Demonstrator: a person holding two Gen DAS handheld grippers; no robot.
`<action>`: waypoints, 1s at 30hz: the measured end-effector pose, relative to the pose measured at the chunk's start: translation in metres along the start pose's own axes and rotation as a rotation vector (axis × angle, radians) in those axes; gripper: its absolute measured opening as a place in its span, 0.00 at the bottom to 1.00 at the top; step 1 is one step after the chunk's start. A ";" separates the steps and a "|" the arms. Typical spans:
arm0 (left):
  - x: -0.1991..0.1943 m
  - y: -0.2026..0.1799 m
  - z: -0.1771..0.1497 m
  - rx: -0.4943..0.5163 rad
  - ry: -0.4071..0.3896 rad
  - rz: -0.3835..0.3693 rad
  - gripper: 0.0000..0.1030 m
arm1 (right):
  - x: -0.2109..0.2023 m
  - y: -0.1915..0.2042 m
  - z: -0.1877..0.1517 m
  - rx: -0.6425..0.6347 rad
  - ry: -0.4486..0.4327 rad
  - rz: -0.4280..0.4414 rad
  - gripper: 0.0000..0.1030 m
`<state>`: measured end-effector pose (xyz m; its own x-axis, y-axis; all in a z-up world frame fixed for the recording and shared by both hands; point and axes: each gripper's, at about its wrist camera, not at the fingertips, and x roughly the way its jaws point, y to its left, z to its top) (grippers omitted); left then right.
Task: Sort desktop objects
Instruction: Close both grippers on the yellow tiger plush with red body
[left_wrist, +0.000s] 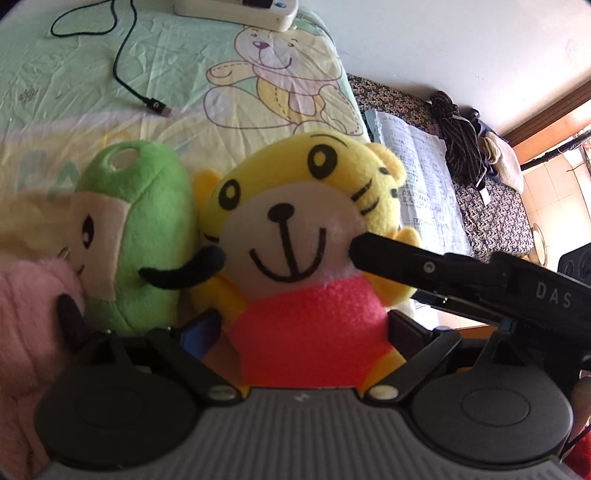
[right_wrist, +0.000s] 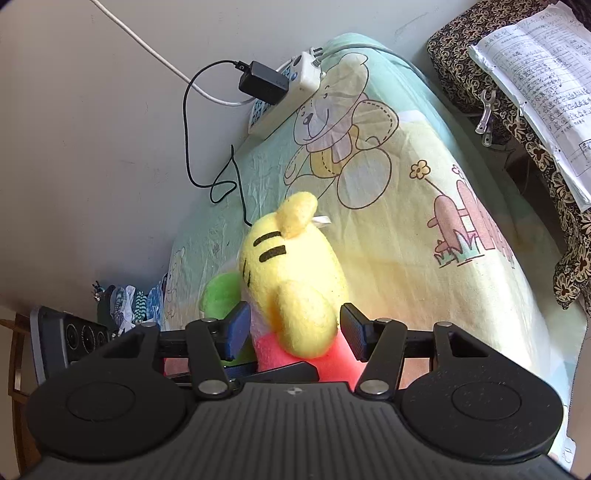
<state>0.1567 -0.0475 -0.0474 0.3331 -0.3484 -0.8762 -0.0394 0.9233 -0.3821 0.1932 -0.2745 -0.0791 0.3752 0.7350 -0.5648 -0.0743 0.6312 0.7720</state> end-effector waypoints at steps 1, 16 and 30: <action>-0.002 -0.002 0.001 0.013 -0.007 0.007 0.93 | 0.003 0.000 0.000 -0.008 0.004 -0.009 0.56; 0.004 -0.020 -0.003 0.115 -0.029 0.035 0.85 | 0.015 -0.012 -0.006 0.061 0.053 0.060 0.49; -0.039 -0.060 -0.073 0.260 -0.024 -0.048 0.78 | -0.044 0.004 -0.055 0.067 -0.013 0.033 0.44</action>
<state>0.0776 -0.1011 -0.0119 0.3513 -0.3921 -0.8502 0.2196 0.9172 -0.3323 0.1253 -0.2910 -0.0677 0.3855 0.7518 -0.5349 -0.0250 0.5881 0.8084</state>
